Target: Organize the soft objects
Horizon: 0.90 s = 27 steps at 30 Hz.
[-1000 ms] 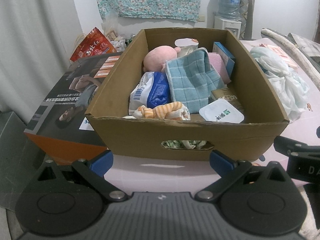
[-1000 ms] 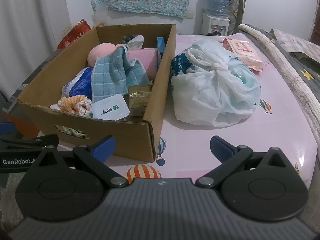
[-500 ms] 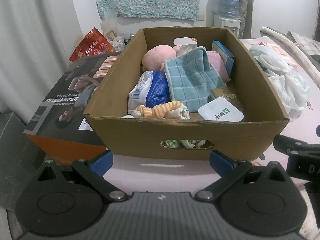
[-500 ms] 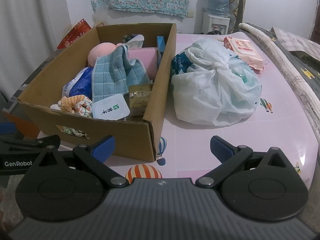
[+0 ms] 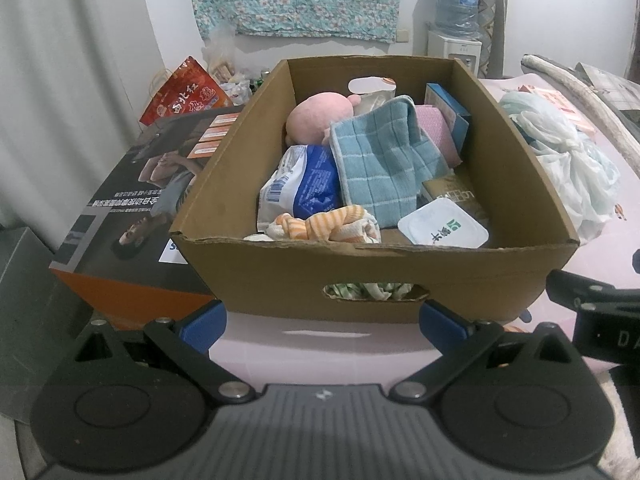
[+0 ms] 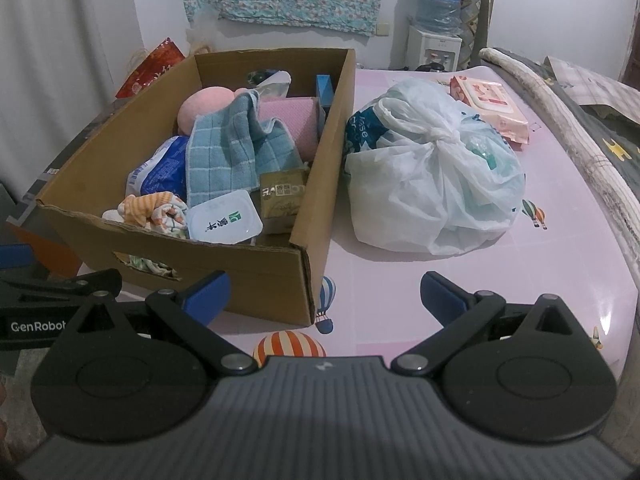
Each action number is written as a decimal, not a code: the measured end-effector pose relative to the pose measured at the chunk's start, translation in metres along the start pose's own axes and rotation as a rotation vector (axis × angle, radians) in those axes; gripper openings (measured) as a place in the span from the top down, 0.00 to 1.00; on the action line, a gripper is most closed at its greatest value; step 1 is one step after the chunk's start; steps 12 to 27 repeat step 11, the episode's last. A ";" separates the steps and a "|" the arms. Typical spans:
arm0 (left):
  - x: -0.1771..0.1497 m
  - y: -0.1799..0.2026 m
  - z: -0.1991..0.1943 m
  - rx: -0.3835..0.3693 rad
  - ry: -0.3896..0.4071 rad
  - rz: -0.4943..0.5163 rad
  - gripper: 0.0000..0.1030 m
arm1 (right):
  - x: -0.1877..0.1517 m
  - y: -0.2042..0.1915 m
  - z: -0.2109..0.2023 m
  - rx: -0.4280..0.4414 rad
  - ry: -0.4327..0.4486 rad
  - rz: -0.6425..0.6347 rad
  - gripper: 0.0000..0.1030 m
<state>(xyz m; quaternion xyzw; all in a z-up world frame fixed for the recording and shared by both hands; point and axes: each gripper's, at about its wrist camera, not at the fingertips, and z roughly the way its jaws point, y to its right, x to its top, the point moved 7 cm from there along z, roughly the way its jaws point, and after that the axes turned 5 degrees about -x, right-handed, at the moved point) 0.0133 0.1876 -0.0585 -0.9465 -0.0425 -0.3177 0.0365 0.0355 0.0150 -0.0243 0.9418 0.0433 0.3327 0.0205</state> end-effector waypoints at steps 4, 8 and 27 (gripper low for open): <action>0.001 0.000 0.000 0.001 0.000 0.002 0.00 | 0.001 0.000 0.000 0.000 0.001 0.000 0.01; 0.001 0.000 0.000 0.001 0.000 0.001 0.00 | 0.001 -0.001 0.000 0.001 0.001 -0.003 0.01; 0.000 0.000 0.000 0.001 0.000 0.002 0.00 | 0.001 0.000 0.000 0.002 0.001 -0.001 0.01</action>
